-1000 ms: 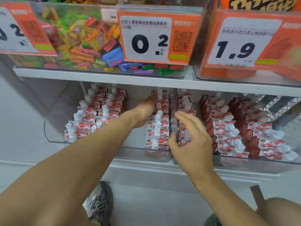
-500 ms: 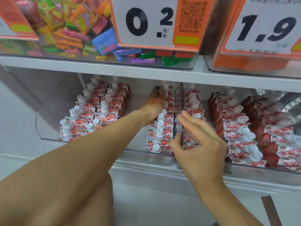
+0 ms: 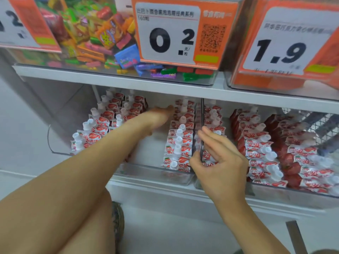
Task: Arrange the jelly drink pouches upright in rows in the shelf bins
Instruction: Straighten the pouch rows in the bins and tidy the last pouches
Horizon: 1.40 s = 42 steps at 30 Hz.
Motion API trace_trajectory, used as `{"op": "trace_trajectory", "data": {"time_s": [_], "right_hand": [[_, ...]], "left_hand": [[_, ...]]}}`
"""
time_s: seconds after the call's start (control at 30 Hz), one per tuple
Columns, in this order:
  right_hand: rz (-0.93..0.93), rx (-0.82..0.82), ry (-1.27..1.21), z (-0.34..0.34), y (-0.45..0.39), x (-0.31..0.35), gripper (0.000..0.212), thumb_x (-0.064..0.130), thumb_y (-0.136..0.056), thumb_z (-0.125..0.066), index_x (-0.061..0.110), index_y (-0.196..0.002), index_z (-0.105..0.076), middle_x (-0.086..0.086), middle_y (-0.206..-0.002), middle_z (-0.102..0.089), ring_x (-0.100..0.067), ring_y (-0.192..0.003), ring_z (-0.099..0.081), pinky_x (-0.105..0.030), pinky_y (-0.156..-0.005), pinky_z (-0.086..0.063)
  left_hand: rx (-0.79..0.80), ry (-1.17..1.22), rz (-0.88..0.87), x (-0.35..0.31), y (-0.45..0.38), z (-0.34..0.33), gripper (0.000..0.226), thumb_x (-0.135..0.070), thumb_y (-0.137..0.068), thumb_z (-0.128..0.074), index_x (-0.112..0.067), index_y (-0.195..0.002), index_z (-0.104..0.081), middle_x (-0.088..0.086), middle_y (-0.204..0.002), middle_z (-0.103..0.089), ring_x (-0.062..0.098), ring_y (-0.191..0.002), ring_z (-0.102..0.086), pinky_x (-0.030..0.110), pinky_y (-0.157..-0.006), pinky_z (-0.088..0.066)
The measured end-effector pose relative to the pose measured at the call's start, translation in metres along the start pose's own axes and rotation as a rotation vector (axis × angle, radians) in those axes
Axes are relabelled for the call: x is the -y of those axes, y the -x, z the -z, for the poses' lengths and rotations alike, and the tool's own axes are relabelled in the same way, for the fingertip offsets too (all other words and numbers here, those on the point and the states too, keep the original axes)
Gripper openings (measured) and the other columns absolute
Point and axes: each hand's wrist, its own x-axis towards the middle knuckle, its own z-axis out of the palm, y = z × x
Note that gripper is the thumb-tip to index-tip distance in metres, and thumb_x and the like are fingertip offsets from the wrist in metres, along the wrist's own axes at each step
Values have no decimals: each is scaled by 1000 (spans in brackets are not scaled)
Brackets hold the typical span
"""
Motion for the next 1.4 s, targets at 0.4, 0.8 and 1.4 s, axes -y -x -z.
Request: {"op": "trace_trajectory", "data": {"time_s": [0.4,0.8,1.4], "right_hand": [[-18,8,9,0,1,2,48,-1,-73,-74,13,-119,-71,5,-124,-66,-4,-114,-63,-33,-93,-56],[-14,-6,85,-2,2,7,47,-1,-75,-74,13,-120,-70,6,-124,-64,-2,-113,-62,-29,-94,-55],[-304,1007,153,-122,-49,80,98,35,-78,-79,36,-152,-16,-9,-150,-27,-26,-133,-42,-30,-105,-36]], "left_hand": [[339,-154,19,24,58,2,65,-64,-83,-57,-9,-116,-65,3,-112,-66,21,-89,-70,37,-82,-58],[289,-91,-13,25,62,-3,44,-56,-86,-59,-13,-84,-68,3,-79,-71,19,-77,-72,31,-74,-60],[-63,-641,-362,95,90,124,68,-46,-68,-82,-22,-127,-60,-5,-107,-68,11,-85,-57,18,-73,-38]]}}
